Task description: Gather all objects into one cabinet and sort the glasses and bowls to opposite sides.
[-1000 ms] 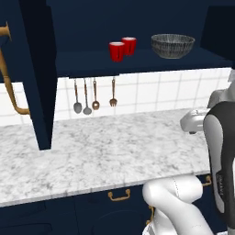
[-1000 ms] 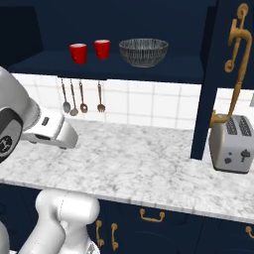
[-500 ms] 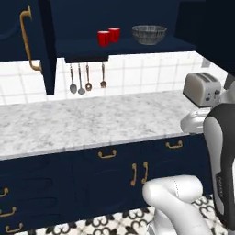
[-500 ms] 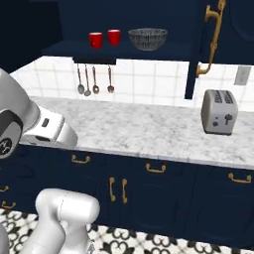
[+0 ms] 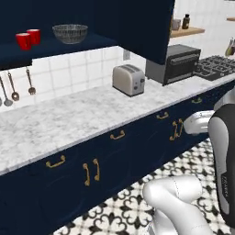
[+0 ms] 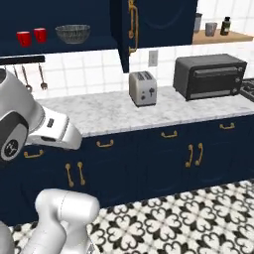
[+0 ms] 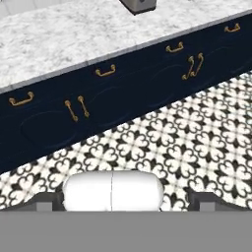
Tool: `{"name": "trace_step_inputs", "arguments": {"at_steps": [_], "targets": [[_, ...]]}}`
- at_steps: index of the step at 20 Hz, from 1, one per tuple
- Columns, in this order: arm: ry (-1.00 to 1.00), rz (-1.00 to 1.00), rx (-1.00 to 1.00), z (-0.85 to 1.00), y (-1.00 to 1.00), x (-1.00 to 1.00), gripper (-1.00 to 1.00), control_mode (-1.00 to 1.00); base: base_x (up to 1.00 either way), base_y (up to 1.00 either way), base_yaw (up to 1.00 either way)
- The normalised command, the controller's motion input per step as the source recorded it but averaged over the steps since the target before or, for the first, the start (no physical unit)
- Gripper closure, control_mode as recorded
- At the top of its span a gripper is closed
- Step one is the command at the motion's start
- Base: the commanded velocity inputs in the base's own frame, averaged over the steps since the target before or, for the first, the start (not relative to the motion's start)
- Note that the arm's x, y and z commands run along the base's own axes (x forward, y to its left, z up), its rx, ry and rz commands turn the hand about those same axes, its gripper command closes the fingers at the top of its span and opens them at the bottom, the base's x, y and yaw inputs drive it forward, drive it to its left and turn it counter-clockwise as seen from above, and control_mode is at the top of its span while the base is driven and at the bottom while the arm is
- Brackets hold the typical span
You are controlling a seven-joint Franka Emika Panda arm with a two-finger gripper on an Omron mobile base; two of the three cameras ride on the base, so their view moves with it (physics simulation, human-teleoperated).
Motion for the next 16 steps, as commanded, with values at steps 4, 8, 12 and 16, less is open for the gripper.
{"name": "trace_step_inputs", "arguments": {"at_steps": [4, 8, 12, 16], "targets": [[0.00, 0.00, 0.00, 0.00, 0.00, 0.00, -1.00, 1.00, -0.06, -0.47, -0.70], [0.00, 0.00, 0.00, 0.00, 0.00, 0.00, -1.00, 1.00, 0.26, -0.81, -0.29], [0.00, 0.00, 0.00, 0.00, 0.00, 0.00, -1.00, 1.00, 0.83, -0.91, 0.13], [0.00, 0.00, 0.00, 0.00, 0.00, 0.00, -1.00, 1.00, 0.94, -0.99, 0.29]]}}
